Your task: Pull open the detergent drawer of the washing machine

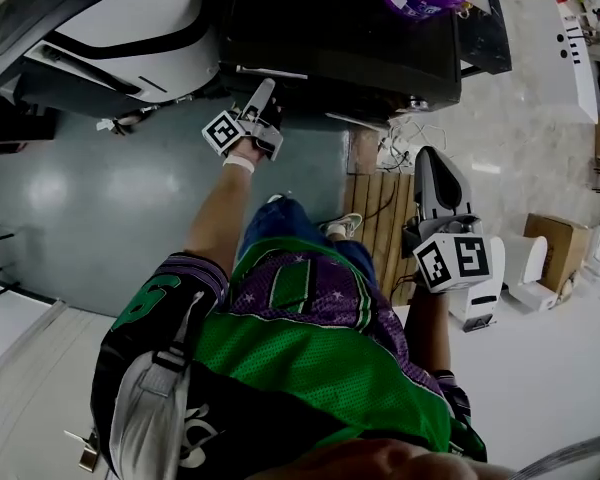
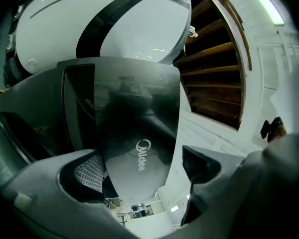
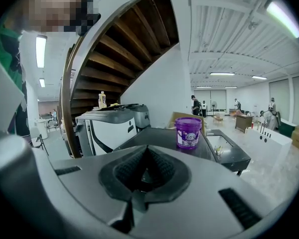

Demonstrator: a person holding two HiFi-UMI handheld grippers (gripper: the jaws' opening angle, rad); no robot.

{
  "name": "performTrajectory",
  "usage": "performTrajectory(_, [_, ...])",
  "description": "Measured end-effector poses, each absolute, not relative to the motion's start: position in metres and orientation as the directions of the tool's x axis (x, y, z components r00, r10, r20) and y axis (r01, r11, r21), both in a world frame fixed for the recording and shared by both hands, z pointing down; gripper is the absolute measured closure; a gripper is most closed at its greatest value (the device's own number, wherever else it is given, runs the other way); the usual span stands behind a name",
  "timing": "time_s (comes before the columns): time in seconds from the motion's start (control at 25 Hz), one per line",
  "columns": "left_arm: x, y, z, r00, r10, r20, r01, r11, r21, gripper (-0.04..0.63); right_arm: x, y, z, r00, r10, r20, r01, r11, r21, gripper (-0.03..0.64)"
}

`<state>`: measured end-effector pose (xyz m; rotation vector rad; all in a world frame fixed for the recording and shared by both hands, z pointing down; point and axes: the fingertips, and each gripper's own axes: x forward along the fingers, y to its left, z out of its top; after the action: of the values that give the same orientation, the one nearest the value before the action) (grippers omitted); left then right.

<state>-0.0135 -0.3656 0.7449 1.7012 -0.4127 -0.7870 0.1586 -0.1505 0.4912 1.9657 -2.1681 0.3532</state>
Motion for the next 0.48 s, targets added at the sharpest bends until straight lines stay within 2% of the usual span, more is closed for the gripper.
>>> performTrajectory(0.24, [-0.013, -0.371, 0.755, 0.703, -0.695, -0.150, 0.015, -0.197, 0.980, 0.147, 0.156, -0.150, 0.487, -0.130, -0.942, 0.309, -0.991, 0.116, -0.063, 0.618])
performTrajectory(0.48, [-0.012, -0.372, 0.760, 0.691, -0.718, -0.086, -0.033, -0.150, 0.988, 0.149, 0.171, -0.152, 0.489, -0.152, -0.943, 0.295, -0.988, 0.136, -0.075, 0.618])
